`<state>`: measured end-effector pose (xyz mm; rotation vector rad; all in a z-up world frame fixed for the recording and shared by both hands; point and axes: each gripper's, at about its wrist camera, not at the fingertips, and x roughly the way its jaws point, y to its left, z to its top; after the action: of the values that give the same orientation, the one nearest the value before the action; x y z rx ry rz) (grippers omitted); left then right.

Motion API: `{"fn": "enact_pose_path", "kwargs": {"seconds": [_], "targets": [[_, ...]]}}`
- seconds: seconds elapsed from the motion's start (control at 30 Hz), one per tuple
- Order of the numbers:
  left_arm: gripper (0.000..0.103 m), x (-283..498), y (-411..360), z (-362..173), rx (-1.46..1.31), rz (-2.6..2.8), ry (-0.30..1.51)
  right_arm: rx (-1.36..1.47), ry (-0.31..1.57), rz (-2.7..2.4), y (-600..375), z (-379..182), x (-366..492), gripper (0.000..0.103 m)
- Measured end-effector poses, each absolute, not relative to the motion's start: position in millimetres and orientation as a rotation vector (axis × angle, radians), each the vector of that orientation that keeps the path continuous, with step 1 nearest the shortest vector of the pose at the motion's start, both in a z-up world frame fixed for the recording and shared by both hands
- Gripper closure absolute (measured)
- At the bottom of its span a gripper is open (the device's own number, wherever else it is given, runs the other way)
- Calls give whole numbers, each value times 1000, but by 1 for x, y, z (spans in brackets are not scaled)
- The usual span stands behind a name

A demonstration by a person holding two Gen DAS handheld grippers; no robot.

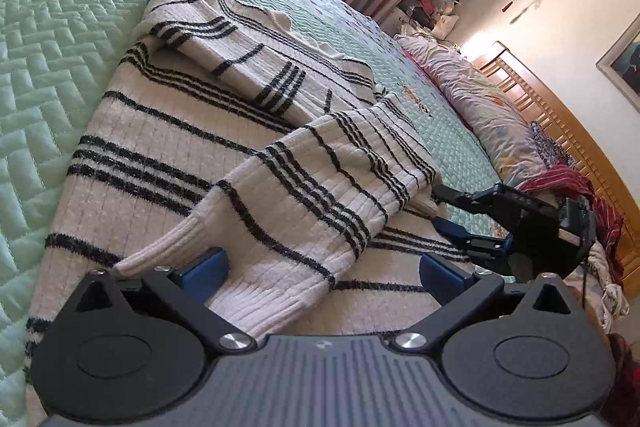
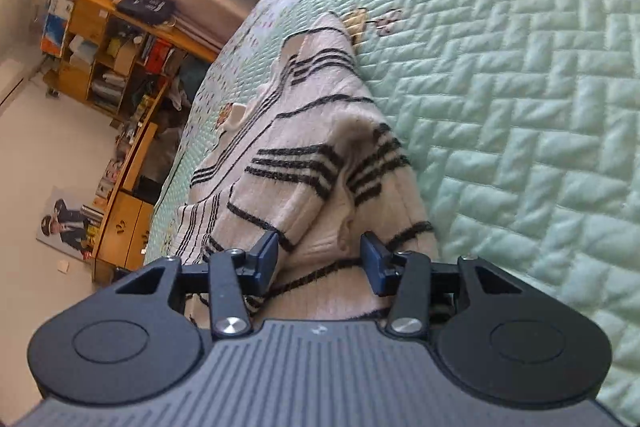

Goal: Fold clothes
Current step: 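Open the right gripper to release the sleeve on the sweater body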

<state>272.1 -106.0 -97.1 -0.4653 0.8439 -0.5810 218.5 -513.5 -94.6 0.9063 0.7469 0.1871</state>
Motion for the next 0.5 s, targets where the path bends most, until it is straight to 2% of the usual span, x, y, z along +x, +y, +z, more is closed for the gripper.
{"fn": "enact_pose_path", "kwargs": {"seconds": [0.07, 0.13, 0.17, 0.33, 0.5], "targets": [[1, 272, -106, -97, -466, -586, 844, 897, 735, 178, -510, -96, 224, 77], [1, 272, -106, -97, -463, -588, 843, 904, 726, 164, -510, -101, 231, 90], [1, 271, -106, -97, -462, -587, 842, 906, 718, 171, -511, -104, 229, 93], [1, 272, -106, -96, -471, -582, 841, 872, 679, 248, -504, -88, 216, 97], [1, 272, -105, -96, -487, -573, 843, 870, 774, 212, -503, -101, 213, 97]]}}
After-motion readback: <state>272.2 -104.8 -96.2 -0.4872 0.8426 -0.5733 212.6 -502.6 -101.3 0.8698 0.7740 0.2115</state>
